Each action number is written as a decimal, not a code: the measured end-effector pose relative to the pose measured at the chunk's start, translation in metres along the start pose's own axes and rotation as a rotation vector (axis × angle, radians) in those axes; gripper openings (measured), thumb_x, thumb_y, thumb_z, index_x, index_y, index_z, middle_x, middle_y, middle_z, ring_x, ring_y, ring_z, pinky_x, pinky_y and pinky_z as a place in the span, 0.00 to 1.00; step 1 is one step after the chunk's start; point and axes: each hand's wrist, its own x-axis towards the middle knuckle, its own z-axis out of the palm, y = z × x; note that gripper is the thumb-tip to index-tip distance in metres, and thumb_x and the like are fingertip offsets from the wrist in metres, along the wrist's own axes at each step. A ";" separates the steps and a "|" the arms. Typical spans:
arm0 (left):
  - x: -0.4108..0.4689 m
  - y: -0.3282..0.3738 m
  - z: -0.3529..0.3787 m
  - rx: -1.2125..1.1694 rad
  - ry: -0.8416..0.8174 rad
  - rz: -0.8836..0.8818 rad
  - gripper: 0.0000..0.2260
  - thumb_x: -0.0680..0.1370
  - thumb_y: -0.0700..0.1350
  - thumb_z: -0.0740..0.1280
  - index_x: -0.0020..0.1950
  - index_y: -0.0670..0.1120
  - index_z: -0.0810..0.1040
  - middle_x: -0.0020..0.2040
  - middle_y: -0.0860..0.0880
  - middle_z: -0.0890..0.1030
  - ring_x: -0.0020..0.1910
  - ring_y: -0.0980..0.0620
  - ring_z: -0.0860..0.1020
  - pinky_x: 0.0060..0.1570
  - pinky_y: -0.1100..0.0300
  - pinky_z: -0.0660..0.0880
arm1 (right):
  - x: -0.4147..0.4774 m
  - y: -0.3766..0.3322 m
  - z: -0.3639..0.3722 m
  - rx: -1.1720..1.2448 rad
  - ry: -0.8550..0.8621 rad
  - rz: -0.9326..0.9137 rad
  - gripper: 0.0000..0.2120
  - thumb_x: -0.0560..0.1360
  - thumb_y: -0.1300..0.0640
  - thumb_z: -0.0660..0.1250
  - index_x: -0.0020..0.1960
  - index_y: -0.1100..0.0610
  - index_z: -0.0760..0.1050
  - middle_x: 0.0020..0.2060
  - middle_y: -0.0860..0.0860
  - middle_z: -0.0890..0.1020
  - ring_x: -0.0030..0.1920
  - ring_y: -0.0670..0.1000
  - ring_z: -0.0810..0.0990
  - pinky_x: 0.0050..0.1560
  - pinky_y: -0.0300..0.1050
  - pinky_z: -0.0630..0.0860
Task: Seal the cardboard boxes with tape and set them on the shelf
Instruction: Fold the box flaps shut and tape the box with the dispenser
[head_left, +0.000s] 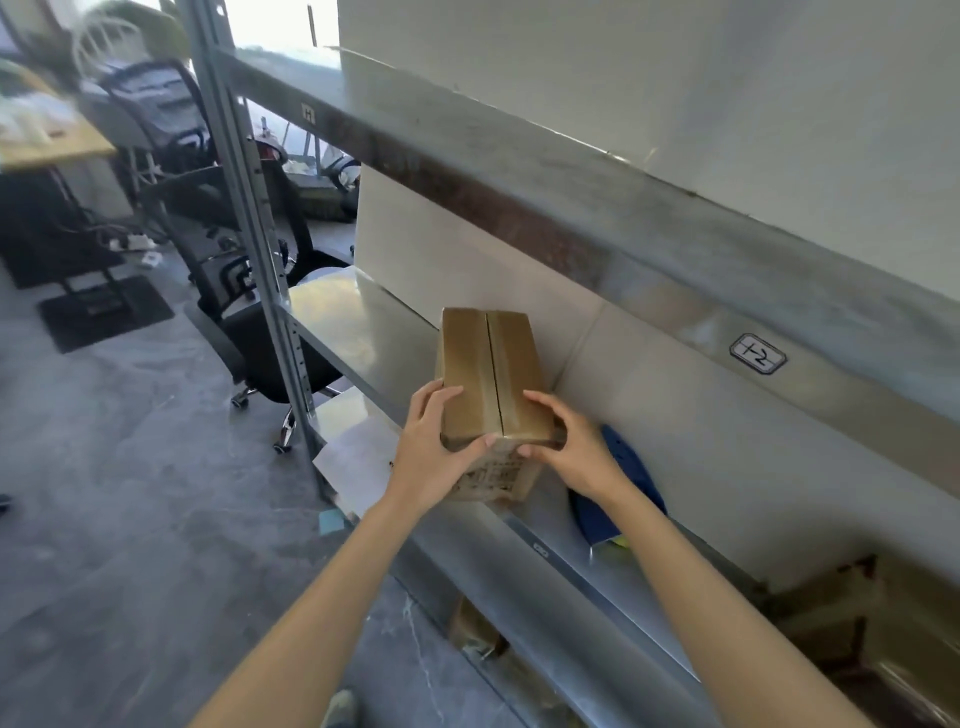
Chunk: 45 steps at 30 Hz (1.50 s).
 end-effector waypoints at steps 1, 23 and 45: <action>0.000 0.002 0.004 0.005 0.003 0.000 0.32 0.69 0.65 0.73 0.70 0.55 0.71 0.70 0.60 0.63 0.67 0.60 0.68 0.59 0.50 0.78 | -0.001 0.003 -0.003 -0.009 0.007 0.003 0.34 0.71 0.58 0.76 0.72 0.41 0.67 0.73 0.48 0.67 0.72 0.49 0.66 0.72 0.57 0.67; 0.010 0.000 -0.055 0.657 -0.161 0.195 0.35 0.77 0.70 0.52 0.79 0.52 0.60 0.75 0.52 0.69 0.73 0.49 0.69 0.72 0.51 0.62 | -0.047 0.077 -0.027 -0.428 0.214 0.243 0.25 0.82 0.43 0.56 0.78 0.43 0.58 0.70 0.55 0.69 0.67 0.57 0.69 0.62 0.50 0.70; 0.010 0.001 -0.061 0.652 -0.199 0.106 0.37 0.75 0.71 0.49 0.78 0.52 0.63 0.74 0.52 0.70 0.74 0.49 0.67 0.72 0.51 0.60 | -0.031 0.103 -0.036 -0.258 -0.146 0.393 0.39 0.80 0.61 0.61 0.78 0.37 0.41 0.40 0.66 0.78 0.33 0.58 0.76 0.36 0.47 0.71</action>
